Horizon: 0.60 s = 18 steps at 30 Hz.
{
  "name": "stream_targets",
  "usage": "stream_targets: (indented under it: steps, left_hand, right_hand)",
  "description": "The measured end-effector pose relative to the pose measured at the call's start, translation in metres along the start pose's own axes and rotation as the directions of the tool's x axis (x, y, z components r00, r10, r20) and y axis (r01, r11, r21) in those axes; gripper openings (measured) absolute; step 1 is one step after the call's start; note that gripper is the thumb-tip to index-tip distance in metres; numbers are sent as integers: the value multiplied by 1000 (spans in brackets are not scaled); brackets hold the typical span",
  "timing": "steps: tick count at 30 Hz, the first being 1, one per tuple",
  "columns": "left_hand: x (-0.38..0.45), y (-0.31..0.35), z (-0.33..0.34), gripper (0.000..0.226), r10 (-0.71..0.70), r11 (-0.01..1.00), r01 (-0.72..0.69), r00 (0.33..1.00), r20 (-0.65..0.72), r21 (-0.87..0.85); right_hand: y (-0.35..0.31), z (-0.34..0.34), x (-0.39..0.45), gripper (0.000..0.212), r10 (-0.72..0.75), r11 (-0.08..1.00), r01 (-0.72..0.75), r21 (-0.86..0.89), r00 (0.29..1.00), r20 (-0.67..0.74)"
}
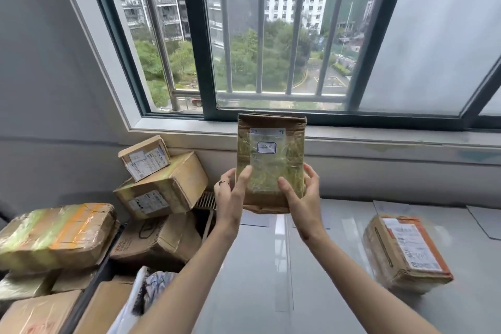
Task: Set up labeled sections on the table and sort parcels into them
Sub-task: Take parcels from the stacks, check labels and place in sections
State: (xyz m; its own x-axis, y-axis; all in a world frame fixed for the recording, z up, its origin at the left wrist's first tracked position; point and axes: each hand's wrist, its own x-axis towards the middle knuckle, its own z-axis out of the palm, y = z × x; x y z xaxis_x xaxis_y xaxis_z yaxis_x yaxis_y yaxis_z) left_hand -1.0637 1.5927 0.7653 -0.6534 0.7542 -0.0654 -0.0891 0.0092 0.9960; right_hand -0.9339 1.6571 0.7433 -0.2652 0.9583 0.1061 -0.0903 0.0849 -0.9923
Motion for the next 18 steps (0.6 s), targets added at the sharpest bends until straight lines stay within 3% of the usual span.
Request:
stream_targets:
  steps: [2,7,13,18]
  left_hand:
    - [-2,-4,14,91,-35,999,36,997,63,-9]
    - [-27,-7,39,43,15,994,-1,991,134,-108]
    - [-47,-11,52,37,-4,985,21,995,103,-169]
    - [-45,-5,64,37,23,983,2,991,134,-182]
  right_hand:
    - [1,-17,-6,76,-3,1000,3,-13,1000,15]
    - [6,-52,-17,88,30,999,-30,-13,999,22]
    - [3,-73,-20,81,39,998,-36,-51,998,56]
    - [-5,-79,-6,87,69,996,-73,50,994,85]
